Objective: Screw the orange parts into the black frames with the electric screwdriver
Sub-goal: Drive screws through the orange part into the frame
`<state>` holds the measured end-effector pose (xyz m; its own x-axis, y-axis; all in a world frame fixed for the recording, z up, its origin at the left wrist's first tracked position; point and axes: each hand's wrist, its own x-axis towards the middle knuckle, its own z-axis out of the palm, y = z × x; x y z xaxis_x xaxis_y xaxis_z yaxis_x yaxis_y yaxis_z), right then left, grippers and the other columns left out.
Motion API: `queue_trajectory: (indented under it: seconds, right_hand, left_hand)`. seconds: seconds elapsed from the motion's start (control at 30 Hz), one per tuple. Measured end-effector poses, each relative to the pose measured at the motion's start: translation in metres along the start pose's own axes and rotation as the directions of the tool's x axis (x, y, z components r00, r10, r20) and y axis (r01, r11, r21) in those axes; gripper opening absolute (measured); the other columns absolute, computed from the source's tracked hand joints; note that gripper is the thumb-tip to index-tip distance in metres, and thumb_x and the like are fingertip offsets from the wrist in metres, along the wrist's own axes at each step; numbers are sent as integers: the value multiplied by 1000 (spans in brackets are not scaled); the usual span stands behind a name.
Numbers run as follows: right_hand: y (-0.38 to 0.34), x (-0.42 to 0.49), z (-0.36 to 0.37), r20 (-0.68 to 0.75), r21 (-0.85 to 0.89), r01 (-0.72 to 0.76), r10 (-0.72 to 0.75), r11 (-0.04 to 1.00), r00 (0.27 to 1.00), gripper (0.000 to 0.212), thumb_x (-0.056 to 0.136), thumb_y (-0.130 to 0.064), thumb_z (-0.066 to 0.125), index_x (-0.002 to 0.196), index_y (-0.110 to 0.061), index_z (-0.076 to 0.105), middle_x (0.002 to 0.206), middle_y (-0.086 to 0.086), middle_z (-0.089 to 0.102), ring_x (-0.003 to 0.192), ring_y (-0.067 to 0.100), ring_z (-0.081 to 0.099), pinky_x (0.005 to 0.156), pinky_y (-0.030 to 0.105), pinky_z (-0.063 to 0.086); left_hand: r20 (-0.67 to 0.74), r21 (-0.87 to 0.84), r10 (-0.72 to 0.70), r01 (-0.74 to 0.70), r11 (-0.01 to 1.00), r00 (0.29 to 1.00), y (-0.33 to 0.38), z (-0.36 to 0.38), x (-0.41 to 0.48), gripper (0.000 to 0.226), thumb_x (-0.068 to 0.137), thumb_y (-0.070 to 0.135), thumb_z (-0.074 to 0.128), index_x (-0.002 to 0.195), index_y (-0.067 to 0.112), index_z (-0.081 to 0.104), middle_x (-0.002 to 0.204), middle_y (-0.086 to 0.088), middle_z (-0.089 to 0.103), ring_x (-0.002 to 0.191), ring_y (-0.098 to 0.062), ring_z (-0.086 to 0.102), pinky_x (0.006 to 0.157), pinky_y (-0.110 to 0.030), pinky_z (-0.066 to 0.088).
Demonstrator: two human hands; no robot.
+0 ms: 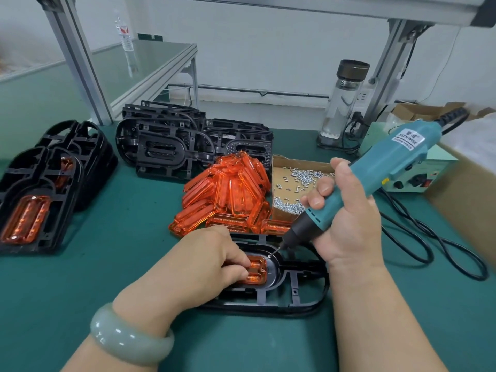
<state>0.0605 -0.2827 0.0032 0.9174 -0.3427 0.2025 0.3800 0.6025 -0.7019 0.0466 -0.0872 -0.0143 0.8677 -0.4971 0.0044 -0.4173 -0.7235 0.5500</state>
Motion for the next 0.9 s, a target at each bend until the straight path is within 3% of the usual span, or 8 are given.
queue_trajectory:
  seconds: [0.2, 0.73, 0.9]
  right_hand:
    - [-1, -1, 1, 24, -9, 7, -7, 1000, 1000, 16, 83, -24, 58, 96, -15, 52, 56, -4, 48, 43, 10, 45, 54, 24, 48]
    - [0, -4, 3, 87, -87, 10, -2, 996, 996, 14, 84, -22, 57, 95, -14, 54, 56, -5, 50, 43, 10, 46, 53, 25, 48]
    - [0, -5, 4, 102, -99, 12, -2, 995, 995, 12, 85, -22, 57, 94, -15, 54, 55, -5, 50, 43, 10, 46, 53, 25, 47]
  left_hand:
    - [-59, 94, -39, 44, 995, 998, 6, 8, 5, 17, 84, 36, 67, 100, 37, 71, 89, 13, 49, 87, -7, 48, 79, -23, 41]
    - [-87, 30, -33, 36, 999, 996, 5, 8, -1, 7, 80, 35, 71, 86, 35, 74, 80, 14, 53, 81, -7, 55, 78, -28, 48]
    - [-95, 28, -35, 38, 999, 995, 5, 9, 0, 6, 79, 36, 71, 85, 36, 74, 78, 15, 52, 75, -5, 54, 70, -21, 46]
